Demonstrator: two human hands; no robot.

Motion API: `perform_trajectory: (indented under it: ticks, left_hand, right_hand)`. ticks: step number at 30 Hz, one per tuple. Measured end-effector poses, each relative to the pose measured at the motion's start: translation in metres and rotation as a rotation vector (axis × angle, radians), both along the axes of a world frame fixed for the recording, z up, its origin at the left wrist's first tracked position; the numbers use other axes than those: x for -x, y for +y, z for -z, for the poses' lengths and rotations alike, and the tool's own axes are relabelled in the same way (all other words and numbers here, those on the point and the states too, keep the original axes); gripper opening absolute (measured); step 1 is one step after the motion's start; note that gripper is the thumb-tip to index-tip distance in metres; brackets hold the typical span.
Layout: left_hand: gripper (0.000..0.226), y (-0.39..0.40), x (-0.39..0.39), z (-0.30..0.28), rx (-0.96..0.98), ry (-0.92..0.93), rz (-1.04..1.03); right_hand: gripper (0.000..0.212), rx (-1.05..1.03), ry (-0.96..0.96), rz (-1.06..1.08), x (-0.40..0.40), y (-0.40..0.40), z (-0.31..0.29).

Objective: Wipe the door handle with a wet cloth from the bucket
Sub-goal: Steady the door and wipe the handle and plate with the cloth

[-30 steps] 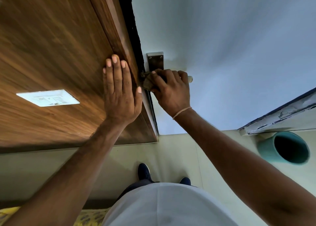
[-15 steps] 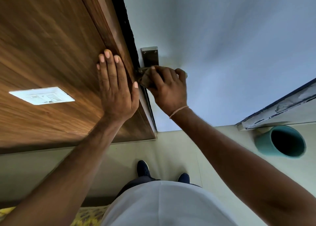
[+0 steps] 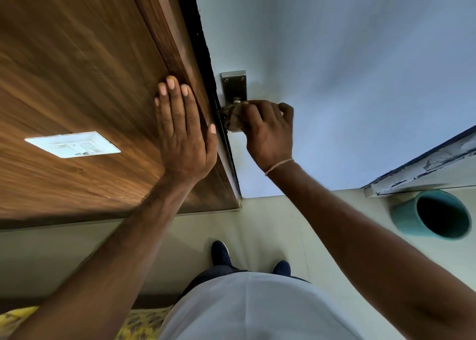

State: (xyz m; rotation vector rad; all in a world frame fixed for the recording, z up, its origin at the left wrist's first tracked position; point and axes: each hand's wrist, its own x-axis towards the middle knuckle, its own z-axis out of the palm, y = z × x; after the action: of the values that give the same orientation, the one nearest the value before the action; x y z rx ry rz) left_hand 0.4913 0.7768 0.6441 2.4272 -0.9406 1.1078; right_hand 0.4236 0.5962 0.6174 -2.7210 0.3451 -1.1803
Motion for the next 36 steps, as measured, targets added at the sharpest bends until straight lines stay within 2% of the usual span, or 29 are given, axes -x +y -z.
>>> perform_trajectory:
  ticks: [6,9,10,12,15,18,20,23,28,32,34,36]
  left_hand:
    - [0.074,0.000,-0.003,0.002,0.002,-0.016,-0.001]
    - [0.073,0.001,-0.001,0.001,-0.002,-0.006,0.007]
    - [0.073,0.001,-0.001,0.001,-0.001,-0.005,0.010]
    - [0.073,0.002,-0.001,0.000,-0.002,-0.004,0.008]
    - [0.073,0.001,0.000,0.000,-0.001,-0.001,0.000]
    - [0.073,0.001,0.000,0.000,-0.001,0.003,0.005]
    - [0.073,0.000,-0.001,-0.001,0.003,0.004,0.004]
    - [0.073,-0.001,-0.001,-0.001,0.015,0.001,0.001]
    - [0.074,0.001,-0.001,-0.001,-0.002,0.000,0.018]
    - [0.073,0.004,-0.002,-0.001,-0.002,-0.009,0.023]
    - [0.073,0.005,-0.001,0.000,-0.011,-0.001,0.035]
    - [0.073,0.005,-0.002,0.000,-0.019,0.004,0.039]
  right_hand:
    - [0.026,0.012,0.027,0.006,0.019,-0.037,0.005]
    - [0.024,-0.106,0.055,0.080,0.033,-0.059,0.009]
    - [0.021,-0.219,0.062,0.084,0.036,-0.062,0.008]
    - [0.017,-0.582,0.057,0.052,0.041,-0.062,0.005]
    - [0.019,-1.144,-0.084,0.110,0.048,-0.051,-0.002]
    - [0.030,-1.467,-0.126,0.325,0.058,-0.035,0.005]
    - [0.034,-1.595,-0.132,0.435,0.062,-0.025,0.015]
    - [0.036,-1.539,-0.099,0.441,0.059,-0.007,0.015]
    - [0.031,-1.158,-0.080,0.264,0.032,0.021,-0.015]
    - [0.029,-0.934,0.053,0.101,0.021,0.038,-0.017]
    - [0.027,-0.923,0.039,0.116,0.027,0.032,-0.013]
    - [0.021,-1.033,-0.056,0.219,0.035,0.018,-0.010]
